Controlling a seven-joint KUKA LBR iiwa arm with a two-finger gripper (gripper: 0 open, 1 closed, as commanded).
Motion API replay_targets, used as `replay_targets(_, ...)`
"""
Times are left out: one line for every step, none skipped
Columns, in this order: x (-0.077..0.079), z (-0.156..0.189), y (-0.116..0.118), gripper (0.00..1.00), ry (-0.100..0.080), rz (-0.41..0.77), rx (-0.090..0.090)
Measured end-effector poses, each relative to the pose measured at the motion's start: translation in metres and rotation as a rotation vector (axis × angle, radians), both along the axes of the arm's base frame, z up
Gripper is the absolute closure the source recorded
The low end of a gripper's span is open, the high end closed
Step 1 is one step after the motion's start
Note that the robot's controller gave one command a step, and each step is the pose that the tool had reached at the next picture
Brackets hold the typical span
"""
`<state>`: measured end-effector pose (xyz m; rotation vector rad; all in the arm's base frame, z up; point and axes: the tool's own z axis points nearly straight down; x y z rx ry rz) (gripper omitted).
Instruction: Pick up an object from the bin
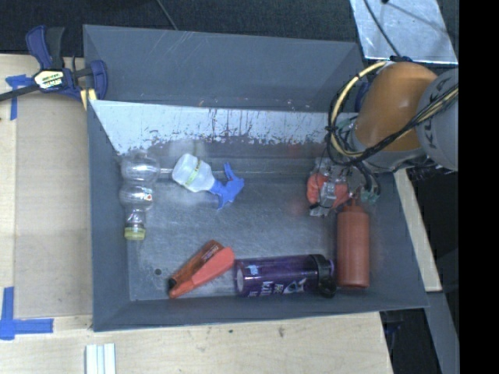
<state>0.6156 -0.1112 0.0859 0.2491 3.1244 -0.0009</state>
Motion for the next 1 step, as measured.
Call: replay_targets(-0.0124, 0.1932, 0.0076, 1.00, -0.006, 0.026, -0.001)
